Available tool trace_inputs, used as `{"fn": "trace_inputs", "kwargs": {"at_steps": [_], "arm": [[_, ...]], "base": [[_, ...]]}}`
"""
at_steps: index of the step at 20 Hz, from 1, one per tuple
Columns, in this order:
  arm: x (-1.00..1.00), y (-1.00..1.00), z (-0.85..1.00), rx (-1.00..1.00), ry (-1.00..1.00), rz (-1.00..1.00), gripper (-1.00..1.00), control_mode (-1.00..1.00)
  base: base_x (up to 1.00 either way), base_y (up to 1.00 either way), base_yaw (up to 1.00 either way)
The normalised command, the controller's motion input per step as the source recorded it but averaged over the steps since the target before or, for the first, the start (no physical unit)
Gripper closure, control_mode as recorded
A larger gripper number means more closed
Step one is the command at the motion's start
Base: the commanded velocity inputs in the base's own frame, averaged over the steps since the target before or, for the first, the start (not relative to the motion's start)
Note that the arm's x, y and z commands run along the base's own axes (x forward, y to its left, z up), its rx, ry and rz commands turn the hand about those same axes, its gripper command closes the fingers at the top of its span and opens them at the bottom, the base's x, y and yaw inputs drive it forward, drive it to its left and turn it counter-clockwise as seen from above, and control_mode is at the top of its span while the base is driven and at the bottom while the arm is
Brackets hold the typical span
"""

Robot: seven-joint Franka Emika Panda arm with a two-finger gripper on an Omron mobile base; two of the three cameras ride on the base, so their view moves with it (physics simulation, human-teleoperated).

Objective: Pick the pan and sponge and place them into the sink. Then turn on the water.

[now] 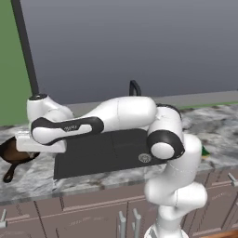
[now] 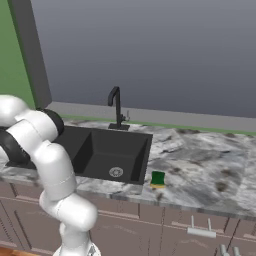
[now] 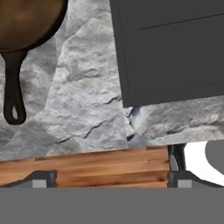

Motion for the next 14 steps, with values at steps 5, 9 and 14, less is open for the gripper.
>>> {"fn": "trace_inputs", "kwargs": {"at_steps": [5,9,14], "arm": [[0.11,0.28,-0.04,-0.06,0.02,0.0,-1.0,-1.0],[0.1,0.23,-0.1,0.0,0.0,0.0,-1.0,-1.0],[0.13,0.29,-0.1,0.0,-0.01,0.0,-1.0,-1.0]], "base": [[0.0,0.0,0.0],[0.0,0.0,0.0],[0.0,0.0,0.0]]}}
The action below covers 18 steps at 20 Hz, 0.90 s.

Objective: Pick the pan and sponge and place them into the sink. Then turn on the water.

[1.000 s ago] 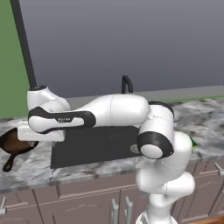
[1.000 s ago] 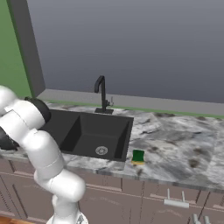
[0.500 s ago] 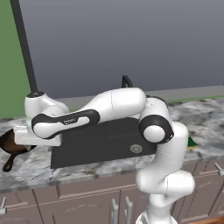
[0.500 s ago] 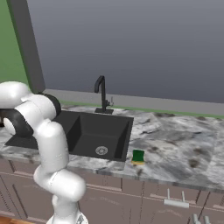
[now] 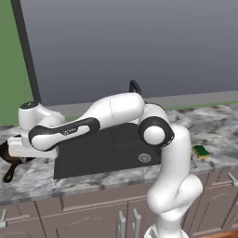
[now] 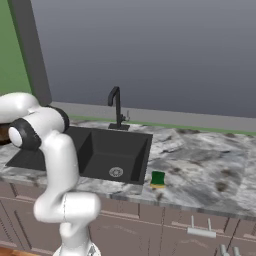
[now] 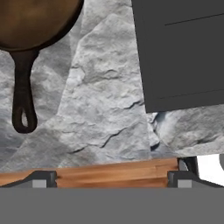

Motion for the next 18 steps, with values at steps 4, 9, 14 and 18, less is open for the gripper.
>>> {"fn": "trace_inputs", "kwargs": {"at_steps": [4,9,14,18], "arm": [[0.16,0.23,-0.09,0.0,0.0,0.0,-1.0,-1.0],[0.14,0.21,-0.12,0.0,0.0,0.0,-1.0,-1.0],[0.13,0.2,-0.13,0.0,0.0,0.0,-1.0,-1.0],[0.15,0.21,-0.16,0.01,0.0,0.0,-1.0,-1.0]], "base": [[0.0,0.0,0.0],[0.0,0.0,0.0],[0.0,0.0,0.0],[0.0,0.0,0.0]]}}
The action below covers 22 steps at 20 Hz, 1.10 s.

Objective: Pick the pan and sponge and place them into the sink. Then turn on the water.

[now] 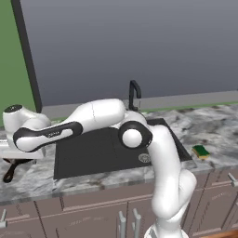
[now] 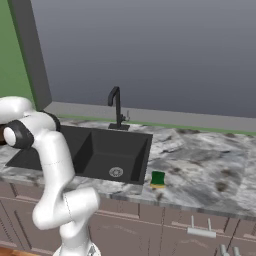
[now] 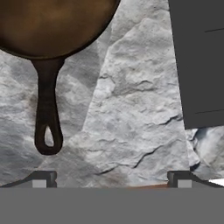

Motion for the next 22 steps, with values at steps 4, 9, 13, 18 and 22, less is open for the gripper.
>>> {"fn": "trace_inputs", "kwargs": {"at_steps": [4,9,13,18,22], "arm": [[0.14,0.22,-0.17,0.01,0.0,0.0,-1.0,-1.0],[0.14,0.22,-0.19,0.01,0.0,0.0,-1.0,-1.0],[0.12,0.21,-0.2,0.0,0.0,0.0,-1.0,-1.0],[0.13,0.21,-0.18,0.0,0.0,0.0,-1.0,-1.0],[0.15,0.15,-0.14,0.0,0.0,0.0,-1.0,-1.0]], "base": [[0.0,0.0,0.0],[0.0,0.0,0.0],[0.0,0.0,0.0],[0.0,0.0,0.0],[0.0,0.0,0.0]]}}
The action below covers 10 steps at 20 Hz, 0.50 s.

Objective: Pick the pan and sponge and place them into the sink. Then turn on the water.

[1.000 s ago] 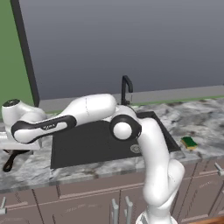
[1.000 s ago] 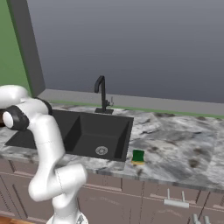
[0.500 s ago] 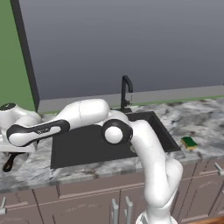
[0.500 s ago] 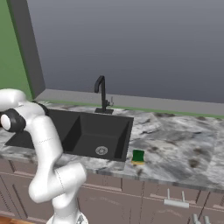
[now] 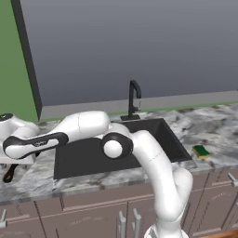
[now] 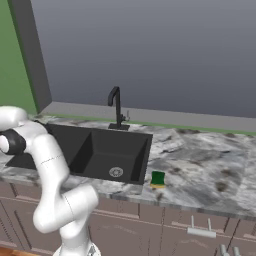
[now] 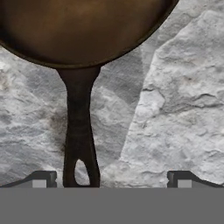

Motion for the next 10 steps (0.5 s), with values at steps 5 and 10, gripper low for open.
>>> {"fn": "trace_inputs", "kwargs": {"at_steps": [5,10], "arm": [[0.13,0.07,-0.12,0.0,0.0,0.0,-1.0,-1.0],[0.14,0.13,-0.14,0.0,0.0,0.0,-1.0,-1.0]], "base": [[0.0,0.0,0.0],[0.0,0.0,0.0]]}}
